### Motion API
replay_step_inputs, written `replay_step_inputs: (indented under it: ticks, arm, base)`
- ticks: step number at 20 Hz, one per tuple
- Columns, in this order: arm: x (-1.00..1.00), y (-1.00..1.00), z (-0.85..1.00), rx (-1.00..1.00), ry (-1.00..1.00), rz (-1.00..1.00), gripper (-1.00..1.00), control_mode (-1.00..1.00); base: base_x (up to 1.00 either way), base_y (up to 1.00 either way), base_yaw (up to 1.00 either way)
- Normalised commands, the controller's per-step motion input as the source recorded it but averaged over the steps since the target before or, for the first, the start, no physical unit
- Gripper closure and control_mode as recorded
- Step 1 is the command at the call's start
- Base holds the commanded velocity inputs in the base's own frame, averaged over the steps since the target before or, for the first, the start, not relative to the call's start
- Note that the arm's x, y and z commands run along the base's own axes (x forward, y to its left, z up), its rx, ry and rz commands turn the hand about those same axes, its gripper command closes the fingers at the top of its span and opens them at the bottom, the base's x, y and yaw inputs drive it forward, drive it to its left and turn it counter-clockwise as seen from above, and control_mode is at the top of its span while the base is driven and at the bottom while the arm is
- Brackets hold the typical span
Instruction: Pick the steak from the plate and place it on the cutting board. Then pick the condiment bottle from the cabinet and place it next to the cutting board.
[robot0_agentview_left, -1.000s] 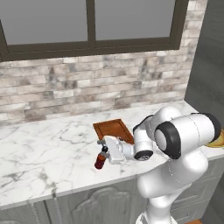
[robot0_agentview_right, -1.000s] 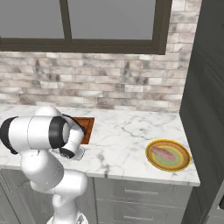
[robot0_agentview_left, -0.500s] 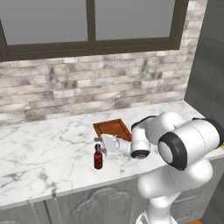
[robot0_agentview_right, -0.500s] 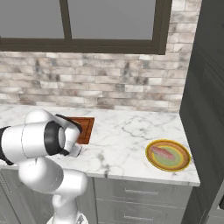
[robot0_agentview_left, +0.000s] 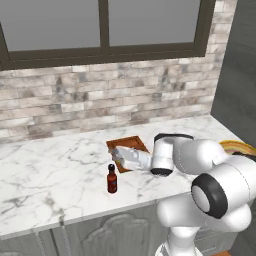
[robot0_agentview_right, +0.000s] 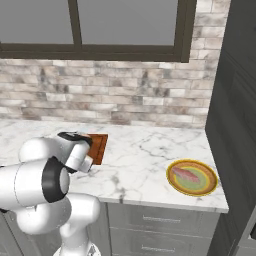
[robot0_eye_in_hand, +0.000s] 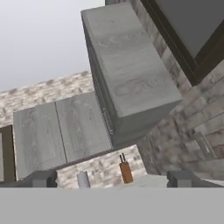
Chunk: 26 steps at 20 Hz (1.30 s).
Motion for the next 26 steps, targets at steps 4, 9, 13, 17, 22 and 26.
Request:
replay_step_inputs:
  ticks: [4,9,13,17,22,26]
  arm:
    - [-0.13,0.0,0.6,-0.09,0.15,-0.04,-1.0,-1.0]
    - [-0.14,0.0,0.44,-0.28,0.17,-0.08,-1.0,-1.0]
    - [-0.13,-0.09,0.34,-0.36,0.1,-0.14,-1.0,-1.0]
    - [-0.13,-0.15,0.29,-0.34,0.02,-0.14,-1.0,-1.0]
    - [-0.17,-0.24,0.14,-0.33,0.0,-0.08,-1.0,-1.0]
    - [-0.06,-0.19,0.01,-0.27,0.0,0.0,-1.0,-1.0]
  base:
    - [0.0,0.0,0.0]
    - [0.0,0.0,0.0]
    - [0.0,0.0,0.0]
    - [0.0,0.0,0.0]
    - [0.0,0.0,0.0]
    - [0.0,0.0,0.0]
